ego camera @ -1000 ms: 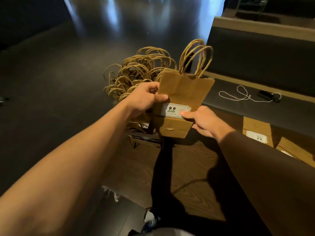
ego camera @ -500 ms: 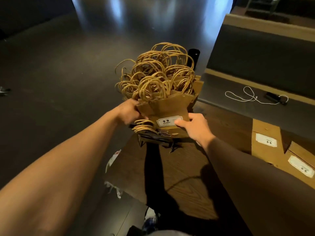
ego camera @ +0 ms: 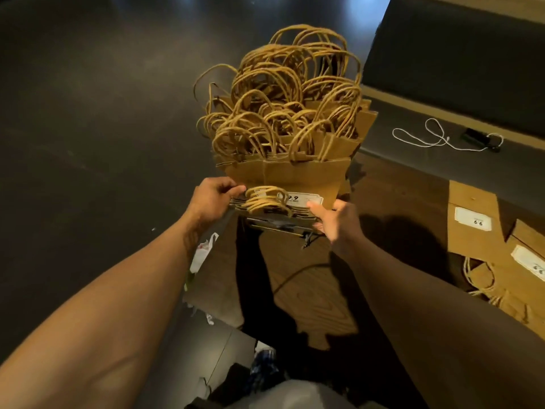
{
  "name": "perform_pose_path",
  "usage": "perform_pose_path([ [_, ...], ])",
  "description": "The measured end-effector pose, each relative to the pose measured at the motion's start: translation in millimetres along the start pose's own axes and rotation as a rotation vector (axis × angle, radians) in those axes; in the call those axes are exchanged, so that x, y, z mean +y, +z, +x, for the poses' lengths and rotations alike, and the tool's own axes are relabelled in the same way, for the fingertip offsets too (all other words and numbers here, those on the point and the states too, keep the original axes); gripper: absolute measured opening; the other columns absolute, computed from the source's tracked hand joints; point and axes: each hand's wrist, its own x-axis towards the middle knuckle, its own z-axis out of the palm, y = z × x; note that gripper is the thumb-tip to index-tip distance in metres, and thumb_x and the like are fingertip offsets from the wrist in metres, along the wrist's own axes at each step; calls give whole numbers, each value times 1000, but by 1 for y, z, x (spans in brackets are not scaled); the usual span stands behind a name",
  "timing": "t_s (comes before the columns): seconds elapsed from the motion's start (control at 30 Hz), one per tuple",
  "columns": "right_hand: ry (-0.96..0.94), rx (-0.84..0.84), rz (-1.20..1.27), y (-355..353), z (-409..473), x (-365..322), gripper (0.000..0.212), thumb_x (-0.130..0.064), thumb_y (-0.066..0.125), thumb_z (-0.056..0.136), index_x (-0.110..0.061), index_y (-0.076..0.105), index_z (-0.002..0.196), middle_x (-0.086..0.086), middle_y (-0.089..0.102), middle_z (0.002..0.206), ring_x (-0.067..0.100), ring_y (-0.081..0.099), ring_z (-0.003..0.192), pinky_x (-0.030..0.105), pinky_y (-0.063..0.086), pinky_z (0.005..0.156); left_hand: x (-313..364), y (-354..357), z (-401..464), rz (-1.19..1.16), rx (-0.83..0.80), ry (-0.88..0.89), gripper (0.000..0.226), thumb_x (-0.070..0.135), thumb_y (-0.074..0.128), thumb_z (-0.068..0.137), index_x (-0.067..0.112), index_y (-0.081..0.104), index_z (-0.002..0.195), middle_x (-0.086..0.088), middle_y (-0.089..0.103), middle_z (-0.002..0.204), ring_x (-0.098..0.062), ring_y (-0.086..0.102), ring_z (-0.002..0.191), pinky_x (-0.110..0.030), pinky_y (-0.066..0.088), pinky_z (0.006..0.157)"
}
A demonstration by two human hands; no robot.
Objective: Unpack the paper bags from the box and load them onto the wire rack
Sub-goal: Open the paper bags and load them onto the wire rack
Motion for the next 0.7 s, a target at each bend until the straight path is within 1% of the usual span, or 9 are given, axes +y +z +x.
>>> perform_pose_path([
  [0.13,22,14,126,2,1,9,27,-7,71,86,-2,68,112,12,71,113,30,65,109,51,49,100,-6,4,2,-24,18,60,16,28,64,96,17,76,92,7,72,87,-7,66,85,-30,51,82],
  [0.2,17,-5,161,7,-5,8,39,-20,73,85,-2,65,119,10,69,118,31,63,113,48,51,97,-10,6,4,-23,4,59,18,28,62,98,15,74,94,7,72,90,-9,67,89,-33,52,86],
  [0.27,6,-25,258,13,-7,7,67,-42,70,81,0,54,131,9,61,126,26,59,115,37,51,91,-9,8,3,73,-28,70,14,24,57,100,18,66,90,6,67,92,-12,62,92,-28,45,82],
  [0.3,12,-4,268,15,-7,5,63,-40,63,87,1,51,134,11,58,127,28,58,115,35,50,92,-8,9,2,135,-29,82,12,21,54,101,21,62,92,4,64,94,-14,59,93,-26,40,80],
  [0.37,32,67,71,14,-1,6,25,-20,44,101,-7,62,114,12,62,111,30,59,103,37,48,89,-7,12,0,141,-41,102,11,17,49,102,23,58,100,2,61,102,-14,54,96,-25,36,82],
  [0.43,-13,49,-182,6,1,6,28,-9,38,103,-16,60,86,5,59,86,21,55,82,34,44,78,-6,13,0,5,-69,121,12,22,44,104,26,55,108,9,61,107,-9,55,97,-24,39,82],
  [0.5,-92,-6,-269,2,0,5,31,-4,38,101,-17,59,82,4,59,80,17,54,76,26,45,68,-7,14,2,-113,-89,123,14,32,42,106,29,56,106,17,64,99,-5,58,92,-25,44,83],
  [0.6,-163,-120,-225,2,-1,7,24,-1,39,101,-9,61,107,6,66,98,16,65,91,22,51,72,-4,12,1,-292,-178,74,21,29,44,106,26,60,92,19,65,84,-1,60,81,-29,45,83],
  [0.7,-78,-105,-167,5,2,7,31,-5,37,104,3,46,132,20,57,128,30,60,113,13,49,69,4,12,-3,-436,-269,25,24,22,44,106,22,67,102,15,73,94,0,67,91,-21,47,86],
])
